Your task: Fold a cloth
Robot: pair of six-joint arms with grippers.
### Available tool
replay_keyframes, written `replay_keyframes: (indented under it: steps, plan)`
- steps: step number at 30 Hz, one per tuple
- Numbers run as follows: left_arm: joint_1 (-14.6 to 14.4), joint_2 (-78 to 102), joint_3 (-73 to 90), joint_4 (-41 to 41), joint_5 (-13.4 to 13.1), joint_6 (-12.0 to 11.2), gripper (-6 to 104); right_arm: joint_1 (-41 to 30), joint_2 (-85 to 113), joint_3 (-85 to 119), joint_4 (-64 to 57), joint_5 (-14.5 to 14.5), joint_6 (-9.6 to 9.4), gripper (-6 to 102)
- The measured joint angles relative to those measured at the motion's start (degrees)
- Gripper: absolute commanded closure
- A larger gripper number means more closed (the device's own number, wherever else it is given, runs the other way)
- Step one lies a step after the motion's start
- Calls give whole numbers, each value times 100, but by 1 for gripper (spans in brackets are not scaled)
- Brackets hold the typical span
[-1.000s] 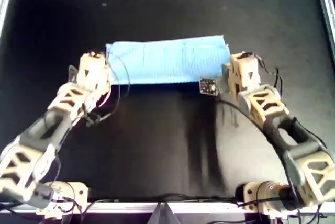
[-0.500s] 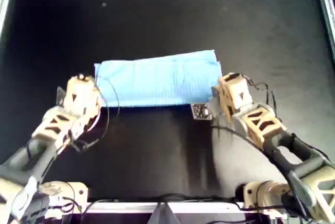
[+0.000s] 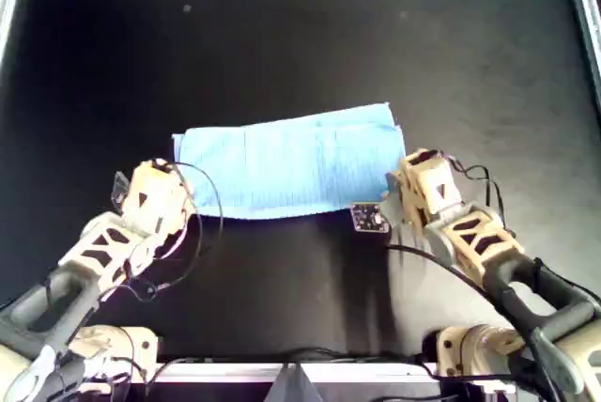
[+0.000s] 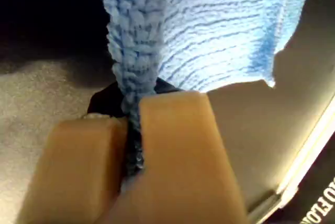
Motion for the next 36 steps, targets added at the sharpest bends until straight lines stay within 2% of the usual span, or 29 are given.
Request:
replay_keyframes:
  steps: [4, 8, 12, 17, 24, 26, 28, 30, 36]
  plan:
    - [-9, 0, 0, 0, 0, 0, 90, 0, 0, 0, 0, 0, 0, 86]
    - [-9, 0, 9, 0, -44, 0, 70, 0, 0, 0, 0, 0, 0, 65]
    - [-9, 9, 62, 0, -88, 26, 52, 18, 0, 0, 0, 18, 0, 52]
    - [-9, 44, 545, 0, -88, 26, 44, 18, 62, 176, 0, 62, 0, 51]
    - [-9, 193, 958, 0, -149, 26, 43, 0, 633, 888, 0, 70, -18, 51]
    - [-9, 378, 984, 44, -334, 26, 43, -9, 1002, 1160, 0, 70, -53, 51]
    - [-9, 694, 984, 185, -650, 26, 43, -9, 1389, 1354, 0, 70, -53, 51]
    - [-9, 1134, 993, 396, -1072, 26, 43, -26, 1758, 1512, 0, 70, -53, 51]
    - [-9, 2892, 993, 1063, -2566, 26, 44, -88, 2382, 1793, 0, 70, -70, 51]
